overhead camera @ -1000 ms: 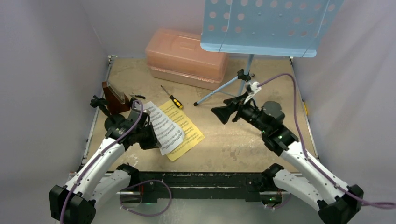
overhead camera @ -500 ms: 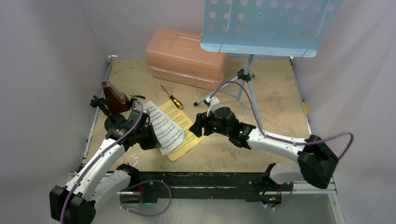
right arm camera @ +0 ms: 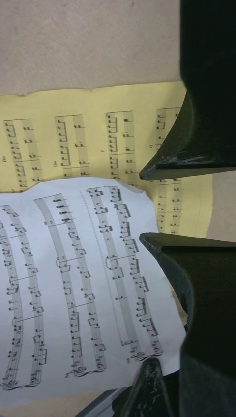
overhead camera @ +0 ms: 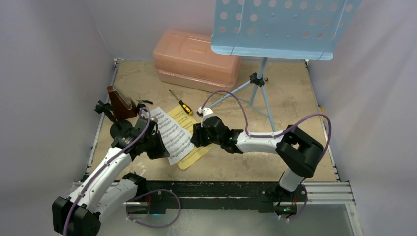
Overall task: Pack up the instrument practice props
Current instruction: Place the sheet music at the center of the board.
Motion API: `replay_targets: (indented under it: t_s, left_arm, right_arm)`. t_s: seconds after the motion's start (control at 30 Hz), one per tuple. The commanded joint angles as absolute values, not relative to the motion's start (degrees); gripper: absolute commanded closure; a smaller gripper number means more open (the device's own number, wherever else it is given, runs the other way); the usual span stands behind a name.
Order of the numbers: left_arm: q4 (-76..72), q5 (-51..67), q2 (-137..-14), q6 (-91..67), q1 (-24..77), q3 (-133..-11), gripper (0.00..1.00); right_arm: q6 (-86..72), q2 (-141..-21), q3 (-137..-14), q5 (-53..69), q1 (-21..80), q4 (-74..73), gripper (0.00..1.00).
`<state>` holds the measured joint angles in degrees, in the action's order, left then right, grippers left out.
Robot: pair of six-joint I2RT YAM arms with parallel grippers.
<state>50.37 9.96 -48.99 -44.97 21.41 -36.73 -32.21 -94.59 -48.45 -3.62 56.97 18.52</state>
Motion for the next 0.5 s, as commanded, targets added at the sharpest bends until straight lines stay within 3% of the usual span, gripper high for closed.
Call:
replay_targets:
  t_s: [0.0,0.17,0.47]
  left_arm:
    - [48.5,9.65,-48.76,-44.88,21.62,-36.15,1.0]
    - [48.25,9.75,-48.86,-44.74,21.64,-36.14,1.0]
    - [47.71,9.73,-49.09,-44.34,21.62,-35.47,1.0]
  right_arm:
    - [-33.61,-98.31,-53.71,-6.88,57.39,20.73,0.56]
    - [-35.08,-102.4,-55.97,-10.02,57.39,17.58,0.65]
    - [-35.26,-103.08,-56.16,-12.09,57.46,16.03,0.68]
